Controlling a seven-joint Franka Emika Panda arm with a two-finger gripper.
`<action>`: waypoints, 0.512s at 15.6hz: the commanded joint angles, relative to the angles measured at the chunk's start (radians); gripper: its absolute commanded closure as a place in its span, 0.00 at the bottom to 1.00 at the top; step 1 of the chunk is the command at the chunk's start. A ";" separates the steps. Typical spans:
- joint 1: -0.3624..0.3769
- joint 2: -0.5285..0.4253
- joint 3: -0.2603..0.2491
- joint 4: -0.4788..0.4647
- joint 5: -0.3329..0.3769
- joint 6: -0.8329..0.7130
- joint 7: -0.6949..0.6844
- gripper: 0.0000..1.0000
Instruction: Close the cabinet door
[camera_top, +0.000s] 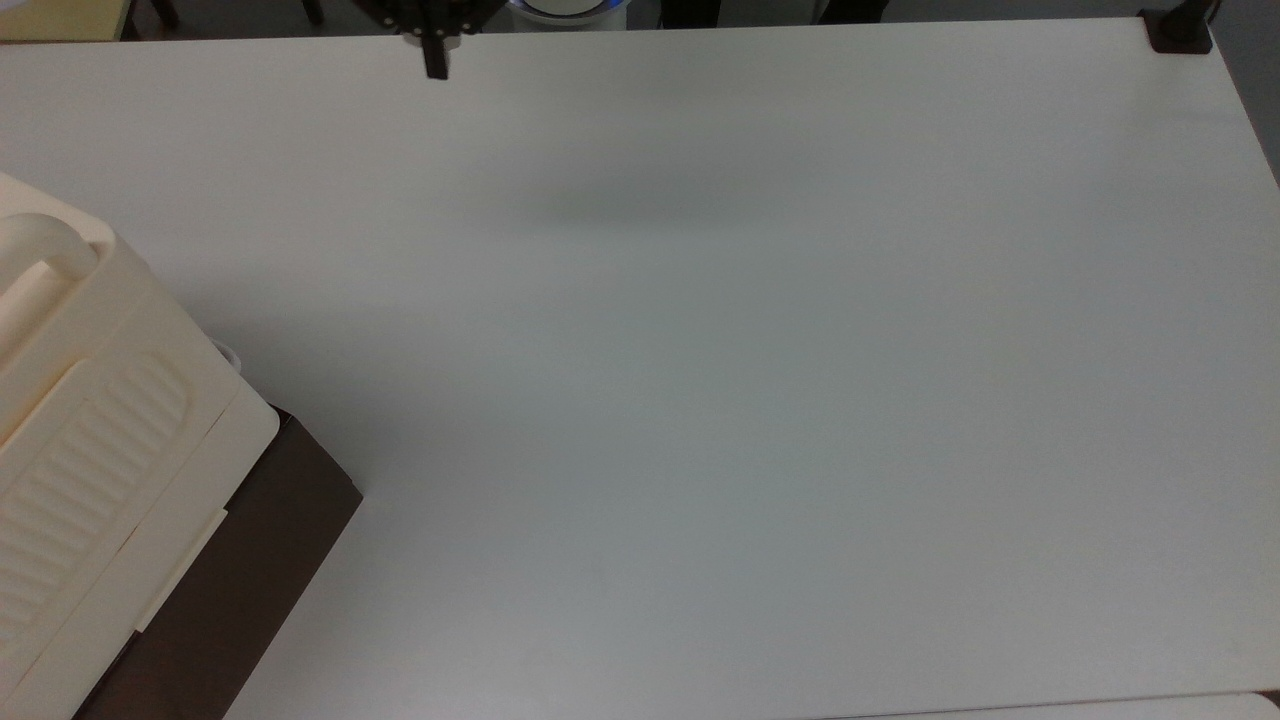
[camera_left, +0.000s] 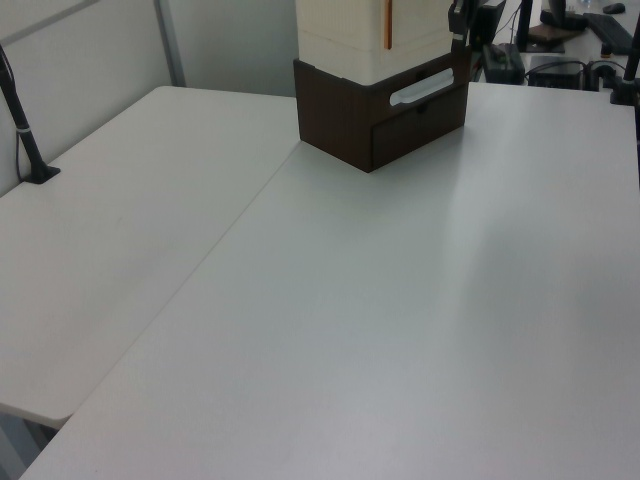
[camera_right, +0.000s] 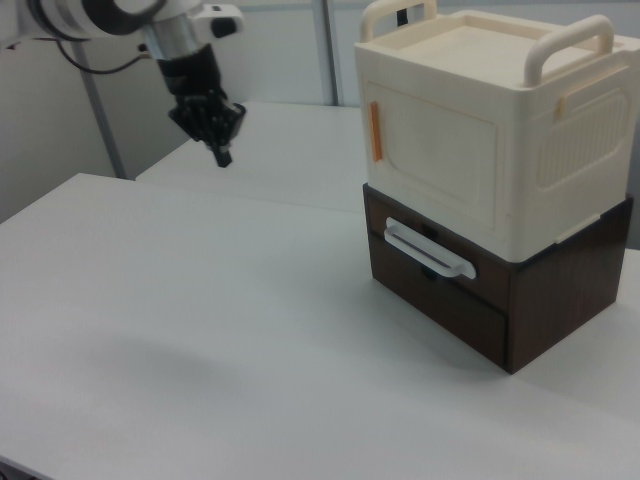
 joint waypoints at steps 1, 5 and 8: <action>0.029 -0.029 0.015 -0.030 -0.026 -0.057 0.056 1.00; 0.027 -0.026 0.018 -0.032 -0.026 -0.069 0.056 0.06; 0.020 -0.023 0.017 -0.029 -0.027 -0.094 0.055 0.00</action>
